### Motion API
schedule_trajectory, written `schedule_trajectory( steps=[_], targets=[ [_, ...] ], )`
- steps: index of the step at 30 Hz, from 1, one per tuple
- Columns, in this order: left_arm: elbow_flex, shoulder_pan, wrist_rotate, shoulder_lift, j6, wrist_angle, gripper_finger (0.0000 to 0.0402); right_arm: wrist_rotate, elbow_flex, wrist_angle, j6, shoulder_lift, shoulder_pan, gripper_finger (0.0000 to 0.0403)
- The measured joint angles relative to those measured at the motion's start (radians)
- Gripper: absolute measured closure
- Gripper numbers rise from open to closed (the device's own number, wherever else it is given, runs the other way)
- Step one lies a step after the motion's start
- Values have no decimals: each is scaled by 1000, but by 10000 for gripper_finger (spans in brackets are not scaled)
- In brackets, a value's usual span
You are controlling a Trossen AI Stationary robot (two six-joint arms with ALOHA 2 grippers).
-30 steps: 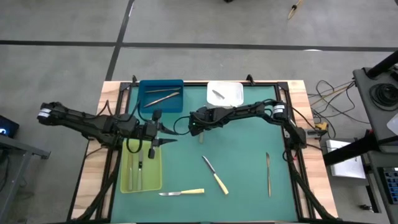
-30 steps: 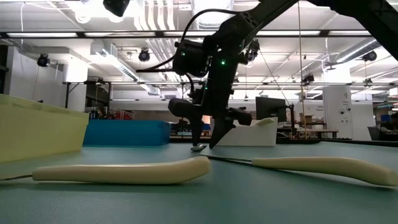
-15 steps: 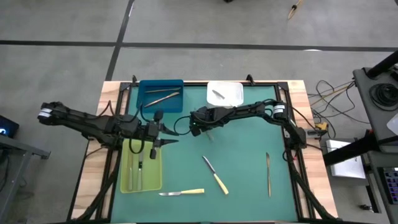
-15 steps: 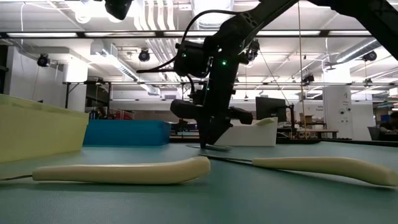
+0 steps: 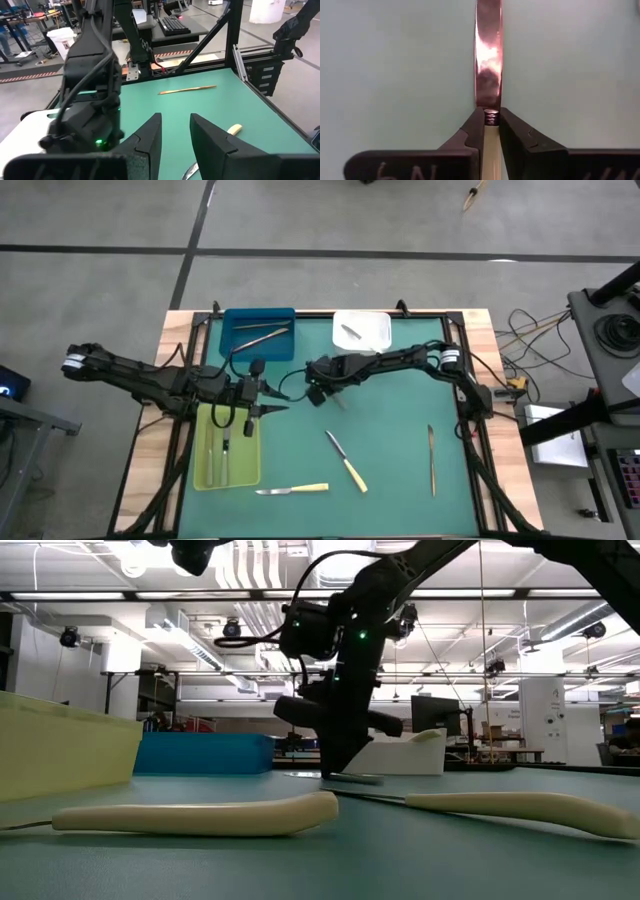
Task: Sort silverware by color (type)
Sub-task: Put the green knife into the green bin
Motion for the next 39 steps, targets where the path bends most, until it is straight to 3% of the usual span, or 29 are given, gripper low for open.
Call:
schedule_trajectory(
  steps=[8,12,21,28,35,39],
  targets=[
    [-16,1,-17,3,2,-18,318,-13,-20,-10,-127,-86,54,375],
    [-61,1,-79,2,-9,16,318,25,-54,-1,-139,-120,82,382],
    [-166,8,-104,3,-20,111,318,56,-152,44,-132,-190,108,397],
    [-180,13,-102,20,-20,130,318,-36,-229,121,-182,-214,120,396],
    [-153,20,-102,183,-23,163,329,-41,-422,285,-203,-351,145,395],
    [-106,52,-101,330,-19,197,352,-40,-591,528,-195,-441,144,395]
  ],
)
